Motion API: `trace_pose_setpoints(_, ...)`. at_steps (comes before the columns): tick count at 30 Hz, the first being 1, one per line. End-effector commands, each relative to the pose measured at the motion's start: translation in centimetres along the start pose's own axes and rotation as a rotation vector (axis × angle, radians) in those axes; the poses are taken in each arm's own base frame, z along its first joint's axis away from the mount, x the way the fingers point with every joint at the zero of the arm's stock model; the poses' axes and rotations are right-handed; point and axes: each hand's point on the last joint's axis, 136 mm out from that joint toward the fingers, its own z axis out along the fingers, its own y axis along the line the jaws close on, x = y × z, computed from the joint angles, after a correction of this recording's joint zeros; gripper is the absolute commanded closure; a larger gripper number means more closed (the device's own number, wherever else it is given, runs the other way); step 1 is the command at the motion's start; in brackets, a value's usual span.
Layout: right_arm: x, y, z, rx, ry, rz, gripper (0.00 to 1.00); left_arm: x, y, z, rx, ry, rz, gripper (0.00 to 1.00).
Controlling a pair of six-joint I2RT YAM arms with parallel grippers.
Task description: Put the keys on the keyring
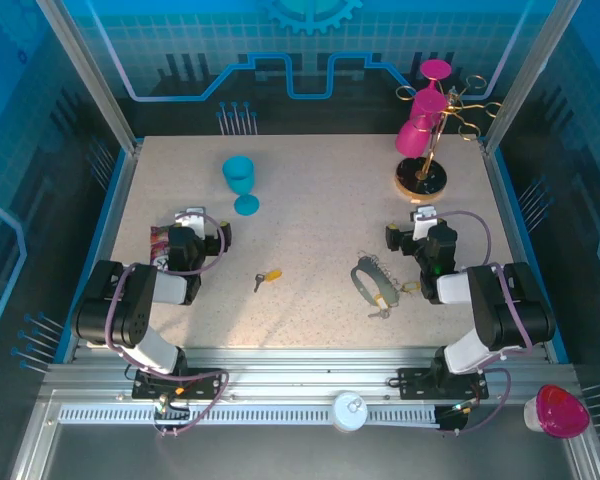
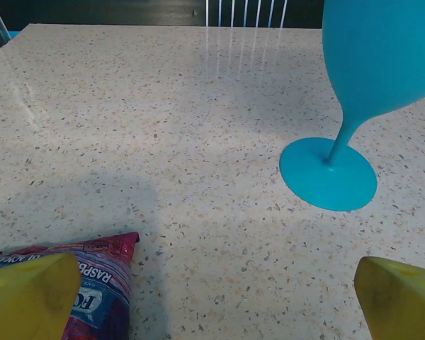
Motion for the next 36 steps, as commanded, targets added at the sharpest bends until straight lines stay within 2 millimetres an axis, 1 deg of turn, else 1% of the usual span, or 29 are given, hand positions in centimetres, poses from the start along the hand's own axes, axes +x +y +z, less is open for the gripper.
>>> trace_pose_setpoints(1,-1.2,-0.2,0.1,0.012,-0.03,0.0,0.0,-1.3,-0.2,0.0,0.018,-0.032,-0.026,0.0)
trace_pose_setpoints(26,-1.3,-0.2,0.1,0.008,-0.032,0.003,0.0,-1.4,-0.1,0.0,0.035,-0.029,-0.038,0.01)
trace_pose_setpoints(27,-1.5,-0.1,0.0,0.005,-0.04,-0.002,0.0,-1.5,-0.2,0.0,0.04,-0.034,-0.034,0.01)
trace_pose_setpoints(29,-2.7,0.1,-0.7,0.0,-0.052,-0.017,0.0,-2.3,-0.6,-0.9,0.066,-0.054,-0.025,0.01)
trace_pose_setpoints(32,-5.1,-0.3,-1.9,0.035,-0.031,-0.015,0.0,-3.9,0.0,-2.3,0.031,-0.066,-0.039,0.01)
trace_pose_setpoints(34,-6.2,-0.7,-2.8,0.069,-0.015,0.001,0.0,-5.4,0.1,-3.5,0.024,-0.091,-0.048,0.01)
trace_pose_setpoints(36,-7.0,-1.0,-3.7,0.101,-0.001,0.042,0.02,-6.3,0.1,-4.5,0.027,-0.1,-0.073,0.01)
